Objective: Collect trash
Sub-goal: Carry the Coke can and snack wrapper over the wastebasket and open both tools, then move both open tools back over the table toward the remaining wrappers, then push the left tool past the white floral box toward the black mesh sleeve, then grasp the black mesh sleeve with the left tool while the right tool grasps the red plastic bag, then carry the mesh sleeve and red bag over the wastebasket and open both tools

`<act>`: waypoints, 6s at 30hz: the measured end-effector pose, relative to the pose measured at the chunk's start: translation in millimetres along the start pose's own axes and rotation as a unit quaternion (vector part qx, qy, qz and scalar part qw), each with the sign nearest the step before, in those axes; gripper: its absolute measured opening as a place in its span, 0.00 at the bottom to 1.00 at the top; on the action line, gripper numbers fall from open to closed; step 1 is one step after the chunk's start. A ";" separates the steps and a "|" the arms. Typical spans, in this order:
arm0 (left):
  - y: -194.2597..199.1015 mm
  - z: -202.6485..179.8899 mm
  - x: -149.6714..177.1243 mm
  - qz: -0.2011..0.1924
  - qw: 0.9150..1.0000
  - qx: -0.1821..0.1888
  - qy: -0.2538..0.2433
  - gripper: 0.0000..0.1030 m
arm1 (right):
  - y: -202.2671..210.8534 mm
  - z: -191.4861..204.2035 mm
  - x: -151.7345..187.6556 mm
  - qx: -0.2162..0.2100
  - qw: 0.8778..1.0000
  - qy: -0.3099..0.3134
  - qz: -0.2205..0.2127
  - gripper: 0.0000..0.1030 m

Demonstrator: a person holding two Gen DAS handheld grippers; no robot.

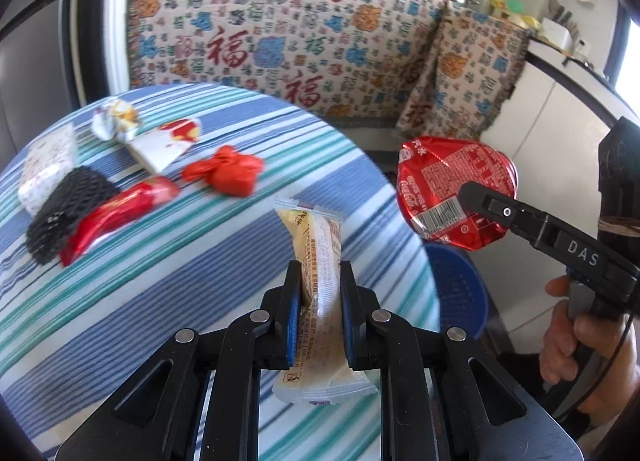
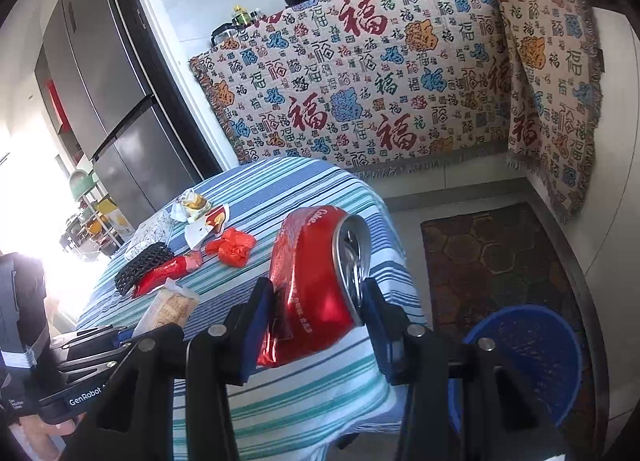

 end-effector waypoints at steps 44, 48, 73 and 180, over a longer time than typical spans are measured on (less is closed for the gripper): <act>-101.1 -189.7 -17.3 0.088 0.985 0.115 -0.095 0.74 | 42.0 -221.2 11.9 0.144 0.987 -0.043 0.063 0.75; -62.7 -152.8 -2.0 0.075 0.990 0.087 -0.078 0.75 | 39.9 -178.8 5.7 0.138 0.989 0.002 0.050 0.75; 38.2 175.7 80.9 0.036 0.980 -0.162 0.110 0.84 | -119.8 89.5 23.8 0.000 0.953 0.268 0.143 0.75; 46.1 149.7 59.7 -0.009 0.987 -0.135 0.084 0.14 | -104.6 94.7 -0.7 -0.050 0.963 0.230 0.132 0.35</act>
Point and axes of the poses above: each gripper's, at about its wrist camera, not at the fingertips, and y roughly against the way its jaws point, z to its left, x to its underside, the point moved 5 cm from there along -y, roughly the way its jaws point, and after that the axes turned 3 degrees about z, right-handed, at the moved point
